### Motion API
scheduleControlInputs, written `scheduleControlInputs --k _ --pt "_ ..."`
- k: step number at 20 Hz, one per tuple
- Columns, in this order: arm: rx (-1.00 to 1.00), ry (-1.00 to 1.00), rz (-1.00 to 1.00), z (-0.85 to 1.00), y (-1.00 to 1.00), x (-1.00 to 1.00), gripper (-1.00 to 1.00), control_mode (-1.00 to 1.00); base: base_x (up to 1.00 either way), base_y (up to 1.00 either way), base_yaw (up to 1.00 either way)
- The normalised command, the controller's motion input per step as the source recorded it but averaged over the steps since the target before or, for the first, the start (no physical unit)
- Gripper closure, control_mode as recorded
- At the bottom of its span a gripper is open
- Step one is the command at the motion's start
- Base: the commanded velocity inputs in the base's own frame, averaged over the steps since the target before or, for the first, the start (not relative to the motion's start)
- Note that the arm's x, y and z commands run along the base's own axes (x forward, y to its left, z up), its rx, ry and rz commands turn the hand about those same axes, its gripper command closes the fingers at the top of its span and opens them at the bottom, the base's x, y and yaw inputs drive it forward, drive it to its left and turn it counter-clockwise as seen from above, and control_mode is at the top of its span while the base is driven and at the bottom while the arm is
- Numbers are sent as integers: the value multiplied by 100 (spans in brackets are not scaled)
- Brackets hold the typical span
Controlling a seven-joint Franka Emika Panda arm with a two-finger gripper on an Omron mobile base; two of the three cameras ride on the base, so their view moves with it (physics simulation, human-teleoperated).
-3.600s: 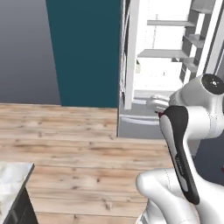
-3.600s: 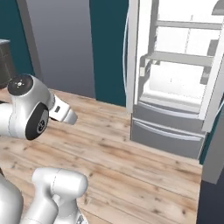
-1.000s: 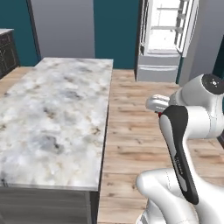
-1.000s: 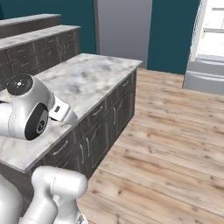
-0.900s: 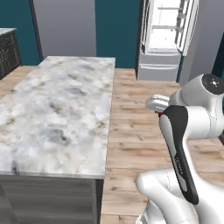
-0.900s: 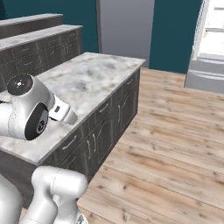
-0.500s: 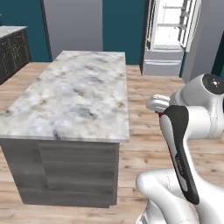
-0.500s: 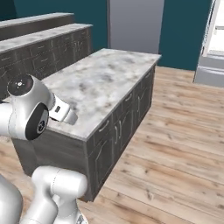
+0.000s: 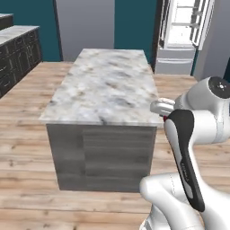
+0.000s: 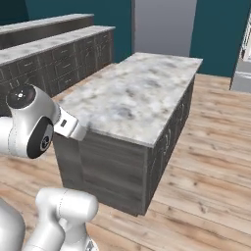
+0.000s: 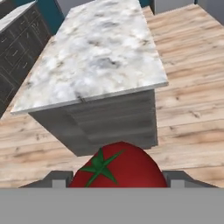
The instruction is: Take the cheese, steak, and tomato from the fridge and place them on the plate on the dining counter to create an appetizer plate.
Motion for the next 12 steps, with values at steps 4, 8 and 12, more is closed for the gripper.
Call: scheduleControlInputs --k 4,8,12 --pt "0 0 0 0 0 0 100 100 9 100 -11" --pt "0 0 0 0 0 0 100 100 26 100 -11" --pt "0 0 0 0 0 0 100 100 16 100 -11"
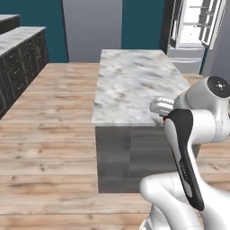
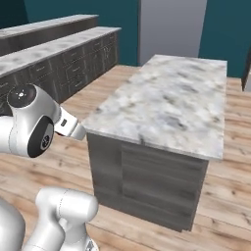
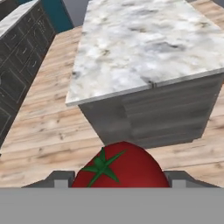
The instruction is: Take the cheese, steak, and tomato from the fridge and place them on the plate on the dining counter to create an appetizer plate.
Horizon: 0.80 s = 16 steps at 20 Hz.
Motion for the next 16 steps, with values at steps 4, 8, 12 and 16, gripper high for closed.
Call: scheduleControlInputs --k 4,8,12,16 --pt "0 0 0 0 0 0 100 100 0 100 -9" --pt "0 0 0 0 0 0 100 100 -6 100 -5" --pt "0 0 0 0 0 0 100 100 -4 100 -6" --pt "0 0 0 0 0 0 100 100 -3 100 -5"
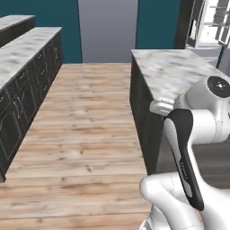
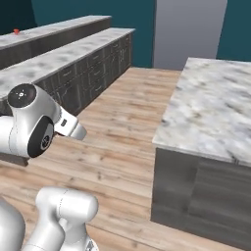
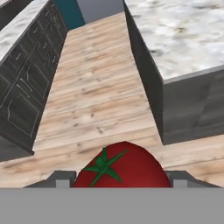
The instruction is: Take the cheese, steak, and tomato from the fridge and place them on the plate on the dining counter to create an appetizer plate.
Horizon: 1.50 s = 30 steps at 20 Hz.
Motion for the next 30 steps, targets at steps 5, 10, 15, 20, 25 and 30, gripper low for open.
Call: scheduleControlInputs --k 5,10,15,20,25,30 --pt "0 0 0 0 0 0 100 100 -2 100 -3" --pt "0 0 0 0 0 0 100 100 -2 100 -1" --pt "0 0 0 0 0 0 100 100 0 100 -2" --pt "0 0 0 0 0 0 100 100 0 100 -5" --pt "0 0 0 0 0 0 100 100 0 100 -6" --pt "0 0 0 0 0 0 100 100 0 100 -6"
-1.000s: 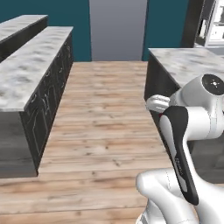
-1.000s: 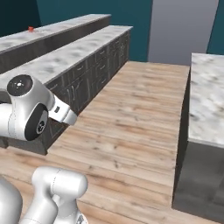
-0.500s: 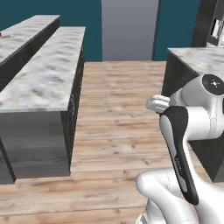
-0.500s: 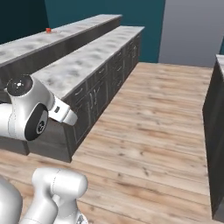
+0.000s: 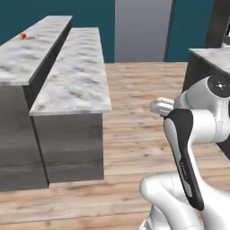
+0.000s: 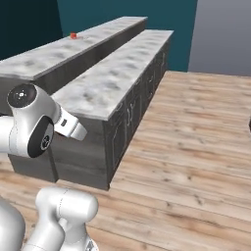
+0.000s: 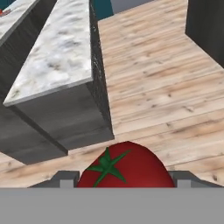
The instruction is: Take the cheese, steak, and tomato from the fridge and place them on the plate on the dining counter to create an appetizer plate.
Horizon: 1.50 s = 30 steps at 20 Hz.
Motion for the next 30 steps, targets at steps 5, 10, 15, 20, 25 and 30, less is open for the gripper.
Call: scheduleControlInputs --k 5,10,15,20,25,30 --pt "0 0 0 0 0 0 100 100 0 100 -8" --pt "0 0 0 0 0 0 100 100 0 100 -9" --pt "0 0 0 0 0 0 100 100 0 100 -9" --pt "0 0 0 0 0 0 100 100 0 100 -9" --pt "0 0 0 0 0 0 100 100 0 100 -9" --pt "0 0 0 0 0 0 100 100 0 100 -10"
